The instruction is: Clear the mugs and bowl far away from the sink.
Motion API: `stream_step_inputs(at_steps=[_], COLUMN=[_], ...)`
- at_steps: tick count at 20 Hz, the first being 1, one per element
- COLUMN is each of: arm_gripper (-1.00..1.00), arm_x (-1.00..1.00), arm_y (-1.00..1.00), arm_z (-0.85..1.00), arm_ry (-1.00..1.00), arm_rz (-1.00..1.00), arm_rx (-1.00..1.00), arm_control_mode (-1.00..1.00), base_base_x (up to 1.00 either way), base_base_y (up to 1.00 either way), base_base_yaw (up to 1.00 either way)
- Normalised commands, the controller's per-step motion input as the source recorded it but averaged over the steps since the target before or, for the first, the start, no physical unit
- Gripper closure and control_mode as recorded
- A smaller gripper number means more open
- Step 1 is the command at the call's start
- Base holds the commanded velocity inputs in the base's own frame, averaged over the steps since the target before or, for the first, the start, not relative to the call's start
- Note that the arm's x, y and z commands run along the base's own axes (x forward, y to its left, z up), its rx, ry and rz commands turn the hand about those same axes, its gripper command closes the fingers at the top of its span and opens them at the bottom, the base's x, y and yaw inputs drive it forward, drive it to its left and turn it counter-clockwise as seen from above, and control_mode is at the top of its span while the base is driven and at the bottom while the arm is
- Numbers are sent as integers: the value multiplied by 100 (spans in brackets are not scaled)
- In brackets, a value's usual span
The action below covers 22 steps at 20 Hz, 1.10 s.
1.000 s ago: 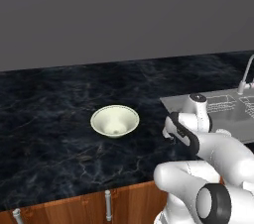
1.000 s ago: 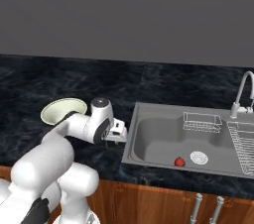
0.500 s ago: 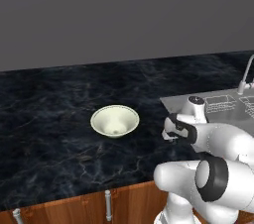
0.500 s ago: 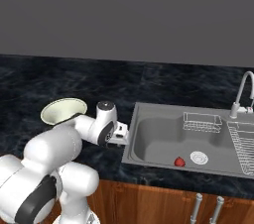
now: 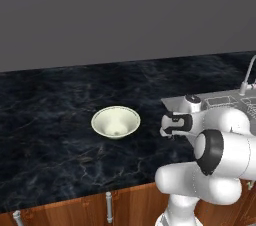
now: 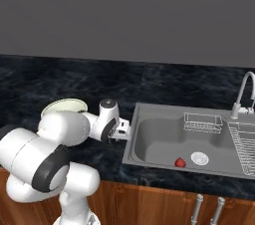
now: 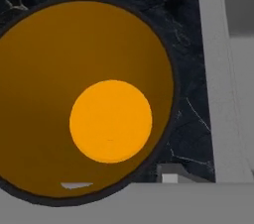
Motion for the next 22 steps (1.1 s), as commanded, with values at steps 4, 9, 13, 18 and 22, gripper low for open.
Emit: stream_step_inputs(at_steps=[4, 9, 13, 18, 22], arm_gripper=[100, 100, 100, 100, 100], arm_x=[4, 0, -8, -31, -55], arm_y=[0, 0, 20, 40, 35], arm_z=[-30, -41, -53, -88, -83], arm_ry=[0, 0, 1, 8, 11], arm_rz=[0, 0, 0, 0, 0], arm_rx=[1, 0, 0, 0, 0], arm_control_mode=[-100, -100, -100, -100, -100], base_base_x=[0, 0, 0, 0, 0], base_base_y=[0, 0, 0, 0, 0], base_base_yaw=[0, 0, 0, 0, 0])
